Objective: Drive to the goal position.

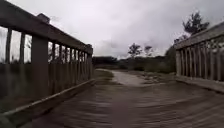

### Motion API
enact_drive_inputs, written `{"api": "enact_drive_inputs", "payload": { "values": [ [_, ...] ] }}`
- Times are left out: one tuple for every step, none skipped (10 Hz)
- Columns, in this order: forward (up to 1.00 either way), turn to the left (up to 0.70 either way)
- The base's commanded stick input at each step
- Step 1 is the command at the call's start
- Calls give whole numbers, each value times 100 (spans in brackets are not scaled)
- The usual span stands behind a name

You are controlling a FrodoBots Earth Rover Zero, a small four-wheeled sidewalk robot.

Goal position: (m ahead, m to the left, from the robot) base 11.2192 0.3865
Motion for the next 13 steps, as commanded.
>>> {"api": "enact_drive_inputs", "payload": {
  "values": [
    [85,0],
    [85,0],
    [85,0],
    [85,0],
    [85,0],
    [85,0],
    [85,0],
    [85,0],
    [85,0],
    [85,0],
    [85,0],
    [85,0],
    [85,0]
  ]
}}
